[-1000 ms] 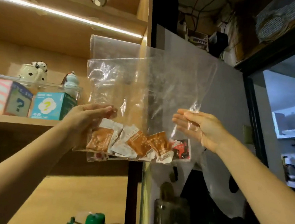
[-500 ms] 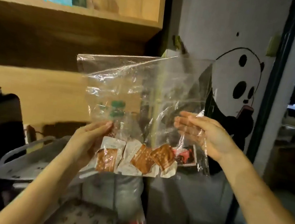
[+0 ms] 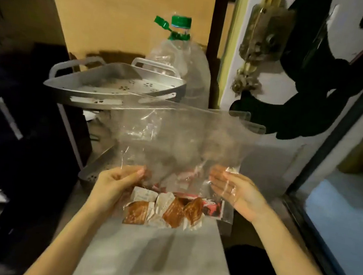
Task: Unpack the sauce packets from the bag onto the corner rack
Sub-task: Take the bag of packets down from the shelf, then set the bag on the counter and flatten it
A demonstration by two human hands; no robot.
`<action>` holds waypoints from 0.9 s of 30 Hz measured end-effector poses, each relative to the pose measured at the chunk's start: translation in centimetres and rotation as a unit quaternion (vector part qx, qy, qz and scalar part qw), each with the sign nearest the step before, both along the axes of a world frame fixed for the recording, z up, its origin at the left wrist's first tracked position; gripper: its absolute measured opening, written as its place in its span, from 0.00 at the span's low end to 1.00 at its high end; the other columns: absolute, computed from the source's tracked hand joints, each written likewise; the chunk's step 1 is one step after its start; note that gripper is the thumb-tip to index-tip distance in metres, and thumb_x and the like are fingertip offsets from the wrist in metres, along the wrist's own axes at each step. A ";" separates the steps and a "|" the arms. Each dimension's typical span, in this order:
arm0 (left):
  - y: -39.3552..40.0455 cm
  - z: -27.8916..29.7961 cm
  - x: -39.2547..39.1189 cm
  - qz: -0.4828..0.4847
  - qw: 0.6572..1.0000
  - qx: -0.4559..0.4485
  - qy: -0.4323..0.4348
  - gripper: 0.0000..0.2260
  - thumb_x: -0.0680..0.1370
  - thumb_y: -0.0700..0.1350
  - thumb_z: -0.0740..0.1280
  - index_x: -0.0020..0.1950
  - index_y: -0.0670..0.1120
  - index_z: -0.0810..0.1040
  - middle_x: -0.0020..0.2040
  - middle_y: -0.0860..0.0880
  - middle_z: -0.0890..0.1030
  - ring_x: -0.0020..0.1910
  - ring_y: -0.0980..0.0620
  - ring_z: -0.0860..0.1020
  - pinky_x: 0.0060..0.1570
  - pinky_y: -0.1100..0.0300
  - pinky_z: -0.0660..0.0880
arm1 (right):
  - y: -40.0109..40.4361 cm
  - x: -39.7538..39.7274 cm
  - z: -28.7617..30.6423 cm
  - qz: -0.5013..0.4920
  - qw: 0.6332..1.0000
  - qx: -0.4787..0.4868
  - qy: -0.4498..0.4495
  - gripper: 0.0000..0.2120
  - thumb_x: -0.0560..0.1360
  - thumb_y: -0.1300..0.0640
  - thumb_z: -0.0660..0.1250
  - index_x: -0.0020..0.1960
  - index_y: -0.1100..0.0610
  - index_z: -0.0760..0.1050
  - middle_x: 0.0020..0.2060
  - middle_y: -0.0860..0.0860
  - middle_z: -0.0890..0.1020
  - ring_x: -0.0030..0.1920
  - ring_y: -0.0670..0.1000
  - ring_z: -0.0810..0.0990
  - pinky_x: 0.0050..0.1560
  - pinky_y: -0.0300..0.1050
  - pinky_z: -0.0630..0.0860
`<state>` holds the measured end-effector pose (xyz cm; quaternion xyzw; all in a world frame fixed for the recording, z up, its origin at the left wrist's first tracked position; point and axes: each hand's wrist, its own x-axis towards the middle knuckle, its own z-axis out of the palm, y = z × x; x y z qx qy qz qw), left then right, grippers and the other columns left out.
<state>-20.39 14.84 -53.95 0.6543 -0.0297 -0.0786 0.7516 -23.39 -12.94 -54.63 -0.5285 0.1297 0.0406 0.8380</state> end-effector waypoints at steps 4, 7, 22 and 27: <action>2.7 -4.4 -0.9 0.025 0.999 0.029 0.028 0.10 0.66 0.45 0.71 0.45 0.44 0.84 0.44 0.43 0.85 0.42 0.44 0.82 0.43 0.53 0.78 | 2.4 -0.5 -4.5 -0.002 0.998 0.046 0.045 0.10 0.76 0.63 0.60 0.51 0.59 0.79 0.43 0.54 0.86 0.44 0.51 0.85 0.39 0.42 0.81; 4.2 -6.5 -0.9 0.052 0.997 0.030 0.057 0.05 0.69 0.41 0.70 0.44 0.44 0.83 0.37 0.47 0.85 0.38 0.49 0.83 0.38 0.57 0.78 | 3.6 -0.1 -6.6 0.011 0.997 0.039 0.066 0.10 0.76 0.63 0.59 0.47 0.58 0.80 0.41 0.54 0.86 0.42 0.52 0.85 0.43 0.47 0.81; 5.1 -7.7 2.2 0.030 0.998 0.039 0.049 0.14 0.67 0.46 0.72 0.51 0.45 0.80 0.46 0.47 0.85 0.47 0.45 0.83 0.42 0.57 0.78 | 3.0 3.0 -6.9 0.103 0.986 -0.113 0.060 0.12 0.76 0.63 0.60 0.57 0.60 0.77 0.51 0.55 0.83 0.53 0.55 0.82 0.54 0.49 0.78; 4.8 -7.1 4.3 0.058 0.996 0.052 0.038 0.21 0.61 0.49 0.76 0.51 0.49 0.77 0.41 0.55 0.84 0.43 0.54 0.82 0.42 0.60 0.74 | 1.8 4.7 -6.1 0.158 0.969 -0.175 0.071 0.11 0.73 0.62 0.66 0.55 0.56 0.78 0.54 0.55 0.82 0.57 0.53 0.80 0.62 0.52 0.73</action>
